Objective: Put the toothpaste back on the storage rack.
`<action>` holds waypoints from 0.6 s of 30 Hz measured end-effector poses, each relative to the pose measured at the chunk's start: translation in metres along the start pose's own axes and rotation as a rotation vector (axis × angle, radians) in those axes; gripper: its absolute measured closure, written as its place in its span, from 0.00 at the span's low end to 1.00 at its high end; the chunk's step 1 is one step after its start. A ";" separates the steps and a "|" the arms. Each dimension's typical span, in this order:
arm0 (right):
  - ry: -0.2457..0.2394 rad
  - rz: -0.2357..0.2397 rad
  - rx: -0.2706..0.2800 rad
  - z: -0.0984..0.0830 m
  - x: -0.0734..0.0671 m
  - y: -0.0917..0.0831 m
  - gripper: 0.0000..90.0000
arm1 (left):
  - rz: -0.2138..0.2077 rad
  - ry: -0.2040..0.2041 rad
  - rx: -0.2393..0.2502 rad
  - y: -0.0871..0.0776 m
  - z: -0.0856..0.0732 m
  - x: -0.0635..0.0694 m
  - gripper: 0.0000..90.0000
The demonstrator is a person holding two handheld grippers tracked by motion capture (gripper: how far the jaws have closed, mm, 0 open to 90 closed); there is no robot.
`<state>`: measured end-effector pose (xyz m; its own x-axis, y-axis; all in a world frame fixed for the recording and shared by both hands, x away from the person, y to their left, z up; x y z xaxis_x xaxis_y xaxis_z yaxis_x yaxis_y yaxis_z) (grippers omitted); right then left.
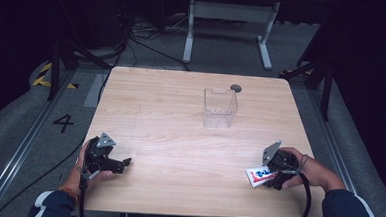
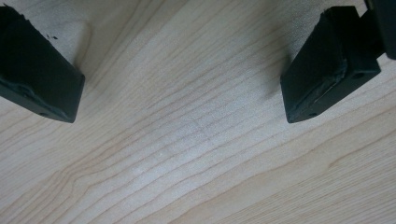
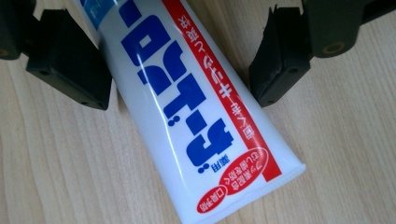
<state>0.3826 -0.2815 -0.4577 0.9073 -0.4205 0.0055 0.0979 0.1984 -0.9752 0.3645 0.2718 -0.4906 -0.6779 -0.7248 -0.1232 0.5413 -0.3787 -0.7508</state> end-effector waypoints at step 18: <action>0.006 0.018 0.058 -0.002 0.002 -0.008 0.68 | 0.000 0.000 0.000 0.000 0.000 0.000 0.00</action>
<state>0.3832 -0.2862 -0.4507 0.9068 -0.4213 -0.0137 0.1048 0.2568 -0.9608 0.3645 0.2718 -0.4906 -0.6781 -0.7245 -0.1236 0.5413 -0.3785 -0.7508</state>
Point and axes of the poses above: each handheld gripper's, and its own axes: y roughly forward along the jaws, z roughly out of its top, x roughly to its right, the point moved 1 cm from there along y, roughly forward along the jaws, and after that the axes turned 11 degrees about y, right-handed, at the moved point
